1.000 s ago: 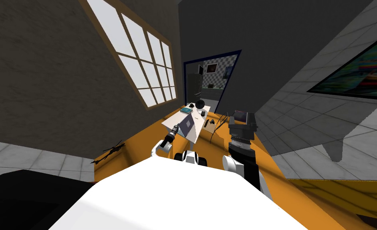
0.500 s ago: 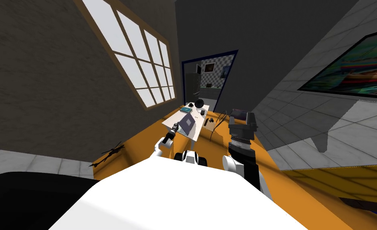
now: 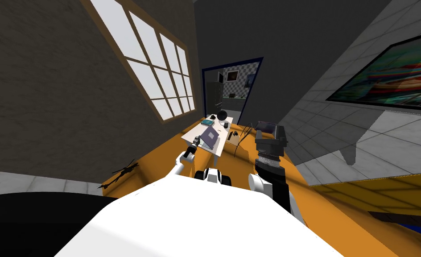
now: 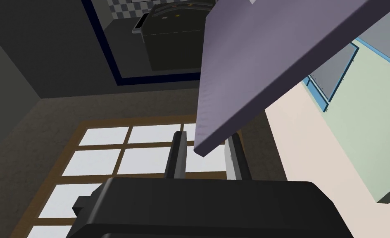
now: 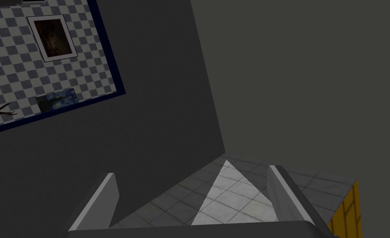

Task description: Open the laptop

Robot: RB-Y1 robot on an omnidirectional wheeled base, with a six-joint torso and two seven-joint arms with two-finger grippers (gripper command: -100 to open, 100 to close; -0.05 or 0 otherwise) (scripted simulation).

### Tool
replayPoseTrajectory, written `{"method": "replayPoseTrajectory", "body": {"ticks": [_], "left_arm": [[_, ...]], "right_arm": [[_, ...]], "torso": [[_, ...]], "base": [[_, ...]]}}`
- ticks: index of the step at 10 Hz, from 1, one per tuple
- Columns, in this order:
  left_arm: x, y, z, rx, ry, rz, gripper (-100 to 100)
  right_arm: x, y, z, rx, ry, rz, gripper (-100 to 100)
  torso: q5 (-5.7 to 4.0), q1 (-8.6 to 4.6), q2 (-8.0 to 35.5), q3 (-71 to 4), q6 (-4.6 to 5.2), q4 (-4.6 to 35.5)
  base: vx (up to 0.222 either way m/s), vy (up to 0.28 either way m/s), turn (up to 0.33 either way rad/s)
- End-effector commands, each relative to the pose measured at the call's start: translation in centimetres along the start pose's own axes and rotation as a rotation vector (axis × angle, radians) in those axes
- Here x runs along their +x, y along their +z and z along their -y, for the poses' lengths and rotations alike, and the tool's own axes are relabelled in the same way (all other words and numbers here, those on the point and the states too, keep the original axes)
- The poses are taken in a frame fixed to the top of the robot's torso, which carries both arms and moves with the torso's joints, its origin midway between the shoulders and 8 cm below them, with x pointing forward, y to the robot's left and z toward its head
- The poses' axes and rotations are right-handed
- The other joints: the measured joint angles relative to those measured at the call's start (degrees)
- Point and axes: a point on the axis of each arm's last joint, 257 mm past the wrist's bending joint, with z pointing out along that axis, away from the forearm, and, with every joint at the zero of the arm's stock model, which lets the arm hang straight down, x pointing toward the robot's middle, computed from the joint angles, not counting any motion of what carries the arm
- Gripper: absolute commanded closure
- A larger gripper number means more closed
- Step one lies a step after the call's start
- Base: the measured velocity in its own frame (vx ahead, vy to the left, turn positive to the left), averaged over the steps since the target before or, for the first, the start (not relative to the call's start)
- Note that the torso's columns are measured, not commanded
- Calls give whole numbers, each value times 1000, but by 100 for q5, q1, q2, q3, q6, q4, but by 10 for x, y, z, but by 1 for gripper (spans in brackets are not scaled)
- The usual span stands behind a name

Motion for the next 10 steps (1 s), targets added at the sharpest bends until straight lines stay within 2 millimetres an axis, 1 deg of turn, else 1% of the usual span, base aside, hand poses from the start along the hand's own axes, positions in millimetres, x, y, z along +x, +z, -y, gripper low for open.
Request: {"method": "replayPoseTrajectory", "body": {"ticks": [1, 2, 3, 7, 10], "left_arm": [[-6, 13, 0, 13, -44, 22, 100], [-5, 18, -6, -1, -42, 20, 100], [26, 20, 1, -8, -37, -11, -100], [82, 31, 26, -6, -37, -66, -100], [122, 37, 50, 0, -36, -104, -100]], "right_arm": [[0, 0, 0, 0, 0, 0, 0], [0, 0, 0, 0, 0, 0, 0], [0, 0, 0, 0, 0, 0, 0], [0, 0, 0, 0, 0, 0, 0], [0, 0, 0, 0, 0, 0, 0]], "torso": [[-2, -9, -9, -6, 5, -4], [-1, 2, 1, -1, 16, 7], [1, 9, 10, 5, 3, 7], [-5, -12, 0, -1, 10, 7], [1, 5, 2, 0, 6, 3]], "base": [[-48, 57, -120], [-69, 76, -86], [-1, 86, 165], [18, 75, 152], [19, 67, 134]]}}
